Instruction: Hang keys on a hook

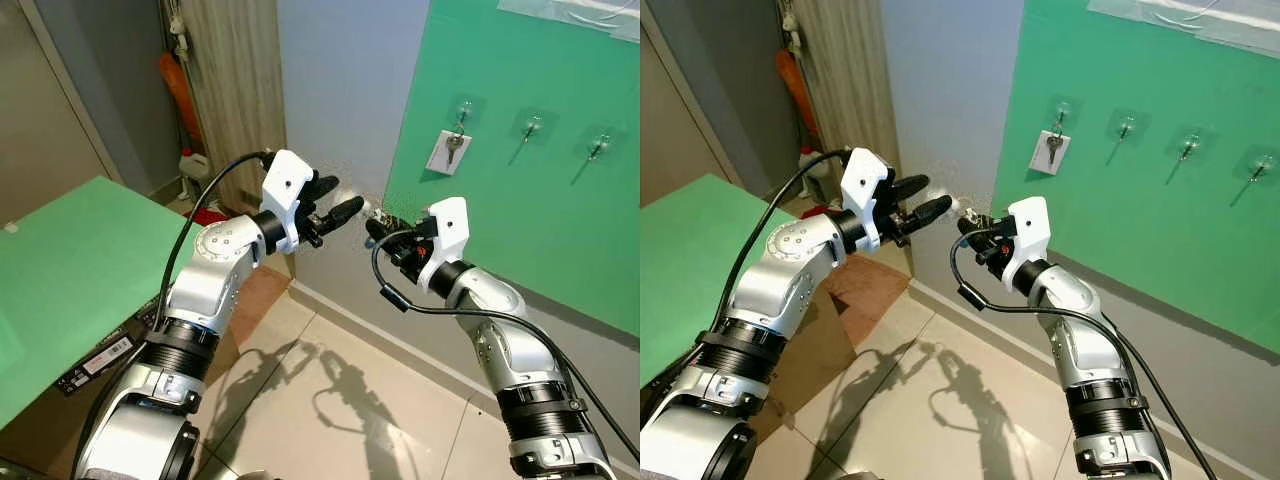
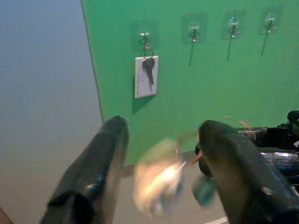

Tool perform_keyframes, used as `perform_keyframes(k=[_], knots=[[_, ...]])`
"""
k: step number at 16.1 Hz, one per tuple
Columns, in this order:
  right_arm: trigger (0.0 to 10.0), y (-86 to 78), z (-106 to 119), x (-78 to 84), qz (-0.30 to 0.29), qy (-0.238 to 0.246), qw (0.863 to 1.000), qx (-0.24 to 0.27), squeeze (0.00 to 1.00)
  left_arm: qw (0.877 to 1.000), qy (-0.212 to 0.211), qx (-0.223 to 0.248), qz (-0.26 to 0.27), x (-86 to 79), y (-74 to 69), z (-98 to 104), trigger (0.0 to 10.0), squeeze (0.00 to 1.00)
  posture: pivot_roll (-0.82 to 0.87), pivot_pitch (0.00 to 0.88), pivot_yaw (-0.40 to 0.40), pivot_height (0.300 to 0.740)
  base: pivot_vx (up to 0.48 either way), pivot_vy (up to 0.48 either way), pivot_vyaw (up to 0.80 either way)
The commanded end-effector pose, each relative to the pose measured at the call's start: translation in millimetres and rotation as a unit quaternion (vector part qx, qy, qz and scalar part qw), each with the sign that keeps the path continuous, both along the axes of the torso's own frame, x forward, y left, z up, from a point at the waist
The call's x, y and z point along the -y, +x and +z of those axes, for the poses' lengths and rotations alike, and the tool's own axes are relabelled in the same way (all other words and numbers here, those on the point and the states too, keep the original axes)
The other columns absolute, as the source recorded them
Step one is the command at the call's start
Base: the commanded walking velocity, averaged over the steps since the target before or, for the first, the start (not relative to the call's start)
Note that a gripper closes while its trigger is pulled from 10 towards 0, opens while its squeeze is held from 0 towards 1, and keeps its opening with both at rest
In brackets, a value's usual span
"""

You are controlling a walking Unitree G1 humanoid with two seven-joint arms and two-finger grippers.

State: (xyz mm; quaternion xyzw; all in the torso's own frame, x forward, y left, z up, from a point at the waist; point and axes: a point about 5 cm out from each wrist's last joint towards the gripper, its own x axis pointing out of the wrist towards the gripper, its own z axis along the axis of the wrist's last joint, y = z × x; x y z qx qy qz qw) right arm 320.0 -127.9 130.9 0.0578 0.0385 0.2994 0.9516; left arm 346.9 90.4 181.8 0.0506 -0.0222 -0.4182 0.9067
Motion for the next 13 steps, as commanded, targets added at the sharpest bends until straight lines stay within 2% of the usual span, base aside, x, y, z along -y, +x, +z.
perform_keyframes(k=[1, 4, 5, 6, 7, 8, 9, 10, 11, 13], knots=[[0.0, -1.6, -1, 2.1, 0.0, 0.0, 1.0, -0.003, 0.0, 1.0, -0.001, 0.002, 0.003, -2.0, 1.5, 2, 10.0, 1.0, -0.01, 0.0, 0.026, 0.74, 0.0, 0.0, 0.0], [0.0, -2.0, -2, 4.3, 0.003, -0.012, 1.0, -0.003, 0.0, 1.0, 0.005, 0.003, 0.008, -3.3, 2.4, 1, 10.0, 1.0, -0.01, 0.0, 0.024, 0.74, 0.0, 0.0, 0.0], [0.0, -2.2, -2, 7.3, 0.012, -0.038, 0.999, 0.003, 0.0, 1.0, 0.01, 0.002, 0.007, -3.7, 2.4, 0, 10.0, 1.0, -0.01, 0.0, 0.023, 0.74, 0.0, 0.0, 0.0], [0.0, -2.1, -1, 11.2, 0.027, -0.085, 0.996, 0.02, 0.0, 1.0, 0.013, 0.001, 0.006, -3.7, 2.3, -1, 10.0, 1.0, -0.01, 0.0, 0.023, 0.74, 0.0, 0.0, 0.0], [0.0, -0.4, 5, 20.0, 0.056, -0.163, 0.984, 0.052, 0.0, 1.0, 0.019, -0.001, 0.003, -2.9, 1.5, -3, 10.0, 1.0, -0.02, 0.0, 0.022, 0.74, 0.0, 0.0, 0.0], [0.0, 0.9, 8, 24.5, 0.067, -0.198, 0.976, 0.066, 0.0, 1.0, 0.022, -0.002, 0.001, -2.2, 1.0, -4, 10.0, 1.0, -0.02, 0.0, 0.022, 0.74, 0.0, 0.0, 0.0], [0.0, 3.5, 13, 31.8, 0.081, -0.254, 0.96, 0.087, 0.0, 1.0, 0.029, -0.004, -0.001, -1.1, 0.4, -7, 10.0, 1.0, -0.02, 0.0, 0.021, 0.74, 0.0, 0.0, 0.0], [0.0, 7.1, 18, 39.3, 0.092, -0.309, 0.94, 0.112, 0.0, 0.999, 0.043, -0.009, -0.004, 0.8, -0.4, -12, 10.0, 0.85, -0.02, 0.0, 0.017, 0.74, 0.0, 0.0, 0.0], [0.0, 11.4, 23, 44.7, 0.091, -0.353, 0.921, 0.137, 0.0, 0.999, 0.051, -0.011, -0.008, 3.0, -2.0, -16, 10.0, 0.0, -0.02, 0.0, 0.014, 0.74, 0.0, 0.0, 0.0], [0.0, 22.4, 32, 50.2, 0.042, -0.381, 0.908, 0.17, 0.0, 0.999, 0.021, -0.024, 0.026, 3.7, -0.2, -20, 10.0, 0.0, -0.02, 0.0, 0.008, 0.74, 0.0, 0.0, 0.0]])
